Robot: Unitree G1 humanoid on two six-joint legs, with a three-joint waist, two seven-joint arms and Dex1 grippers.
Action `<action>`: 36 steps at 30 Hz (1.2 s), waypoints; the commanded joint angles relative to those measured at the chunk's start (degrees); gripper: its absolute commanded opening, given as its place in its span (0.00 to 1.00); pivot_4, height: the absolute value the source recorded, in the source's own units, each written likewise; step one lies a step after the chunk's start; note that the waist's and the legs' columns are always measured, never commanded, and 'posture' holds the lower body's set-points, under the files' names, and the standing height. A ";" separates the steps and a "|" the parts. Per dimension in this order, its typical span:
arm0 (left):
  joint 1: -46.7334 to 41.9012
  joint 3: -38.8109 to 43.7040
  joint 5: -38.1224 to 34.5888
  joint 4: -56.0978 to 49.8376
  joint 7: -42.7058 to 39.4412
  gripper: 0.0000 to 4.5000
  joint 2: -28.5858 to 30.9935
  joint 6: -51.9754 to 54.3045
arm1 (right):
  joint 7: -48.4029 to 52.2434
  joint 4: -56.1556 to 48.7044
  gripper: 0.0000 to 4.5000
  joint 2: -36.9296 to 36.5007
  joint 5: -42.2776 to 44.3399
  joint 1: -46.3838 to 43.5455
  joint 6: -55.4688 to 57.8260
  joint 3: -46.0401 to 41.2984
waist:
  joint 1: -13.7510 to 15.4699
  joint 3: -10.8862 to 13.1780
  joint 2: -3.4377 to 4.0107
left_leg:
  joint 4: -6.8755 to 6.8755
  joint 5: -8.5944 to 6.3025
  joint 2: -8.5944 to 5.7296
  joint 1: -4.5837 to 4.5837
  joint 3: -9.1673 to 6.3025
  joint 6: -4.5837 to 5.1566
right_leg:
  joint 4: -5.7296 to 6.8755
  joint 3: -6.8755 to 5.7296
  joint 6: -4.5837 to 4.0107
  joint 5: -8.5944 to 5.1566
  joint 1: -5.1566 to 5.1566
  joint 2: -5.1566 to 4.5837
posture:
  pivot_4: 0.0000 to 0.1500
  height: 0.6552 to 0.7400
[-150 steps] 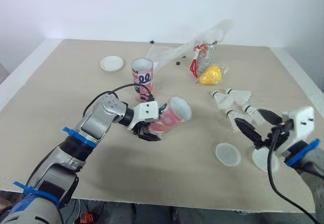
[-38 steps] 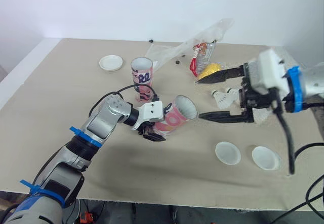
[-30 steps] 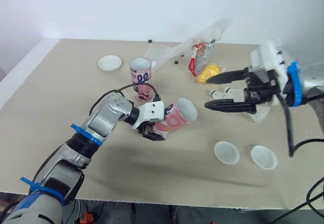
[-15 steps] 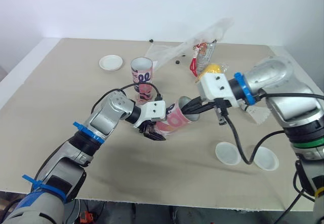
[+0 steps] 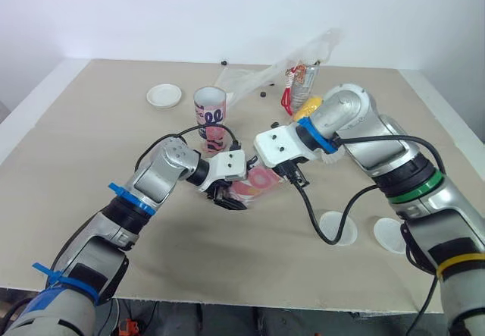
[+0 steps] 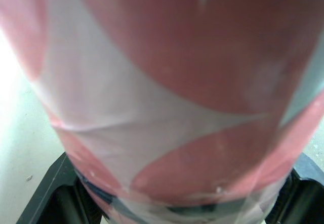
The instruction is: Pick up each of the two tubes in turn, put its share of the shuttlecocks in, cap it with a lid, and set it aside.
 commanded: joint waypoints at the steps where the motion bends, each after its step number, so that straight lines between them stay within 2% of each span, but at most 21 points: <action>1: -0.12 0.08 -0.16 -1.22 0.56 0.76 -0.85 -0.05 | 3.04 0.79 0.03 1.99 -1.27 0.56 -0.17 2.68 | 0.00 0.00 0.00 | 0.00 0.01 0.01 0.06 0.00 0.00 | 0.01 0.00 -0.01 0.01 0.04 0.01 | 1.00 1.00; 3: 0.00 0.22 -0.28 -1.21 0.87 0.76 -0.97 -0.17 | 3.33 0.85 0.03 1.98 -1.09 0.56 -0.15 2.49 | -0.01 -0.01 0.00 | 0.00 0.01 0.02 0.13 0.01 -0.01 | 0.01 0.00 -0.03 0.02 0.09 0.01 | 1.00 1.00; 8: 1.36 1.67 -1.61 -0.88 2.03 0.76 -1.69 -0.80 | 3.37 -1.17 0.03 -1.91 8.00 -1.84 5.13 -2.50 | 0.03 -0.01 0.01 | -0.01 0.02 0.02 0.14 0.02 -0.02 | 0.01 0.00 -0.03 0.03 0.11 0.00 | 1.00 1.00; 14: 3.81 3.44 -1.91 0.56 3.04 0.76 -1.56 -4.50 | 3.37 -4.70 0.03 -9.65 20.39 -3.42 15.25 -10.06 | 0.39 0.00 0.01 | -0.02 0.02 -0.09 -0.16 -0.05 -0.02 | 0.00 0.01 -0.05 0.00 -0.03 -0.09 | 1.00 1.00; 17: 5.02 4.48 -2.97 0.63 3.44 0.76 -2.10 -5.89 | 3.36 -5.05 0.03 -12.90 22.34 -3.26 17.80 -12.64 | 0.52 0.01 0.00 | -0.03 0.00 -0.16 -0.31 -0.09 0.00 | -0.03 -0.01 -0.22 0.08 -0.11 -0.18 | 1.00 1.00; 19: 5.90 5.39 -3.78 0.89 4.04 0.76 -2.79 -7.09 | 2.66 -5.09 0.03 -14.54 23.68 -2.77 20.69 -15.78 | 0.47 0.01 0.01 | -0.04 0.00 -0.16 -0.29 -0.10 0.01 | -0.05 -0.04 -0.23 0.06 -0.13 -0.17 | 1.00 1.00; 22: 7.99 7.74 -5.14 2.30 7.03 0.76 -5.16 -11.33 | -0.51 -6.32 0.03 -17.47 30.25 -0.30 29.48 -24.20 | 0.58 0.01 0.00 | -0.02 0.00 -0.15 -0.30 -0.11 0.01 | -0.04 -0.05 -0.21 0.07 -0.14 -0.17 | 1.00 1.00; 25: 11.17 10.58 -8.08 2.87 9.81 0.76 -9.04 -14.62 | -5.20 -9.52 0.03 -20.43 33.66 7.03 34.45 -32.20 | 0.81 0.02 -0.01 | 0.01 0.00 -0.17 -0.47 -0.14 0.01 | -0.10 -0.07 -0.24 0.10 -0.18 -0.21 | 1.00 1.00; 29: 14.62 12.58 -10.98 4.39 11.80 0.76 -14.04 -19.68 | -10.79 -17.00 0.03 -23.22 36.25 23.30 38.65 -41.40 | 1.35 0.01 -0.01 | -0.01 -0.04 -0.19 -0.54 -0.30 0.02 | -0.15 -0.22 -0.24 0.05 -0.17 -0.20 | 1.00 1.00; 34: 16.17 10.93 -9.76 6.96 12.30 0.76 -17.32 -25.68 | -14.43 -21.91 0.03 -24.95 36.71 37.87 38.59 -46.39 | 1.36 -0.02 0.19 | 0.01 -0.01 -0.24 -0.57 -0.31 0.03 | -0.06 -0.17 -0.21 0.10 -0.26 -0.18 | 1.00 1.00; 36: 16.02 9.65 -8.47 8.90 12.04 0.76 -18.05 -27.78 | -16.37 -21.91 0.03 -25.25 34.60 42.02 36.25 -46.36 | 1.22 -0.02 0.19 | 0.08 0.00 -0.24 -0.52 -0.31 0.02 | -0.07 -0.17 0.13 -0.02 -0.19 -0.17 | 1.00 1.00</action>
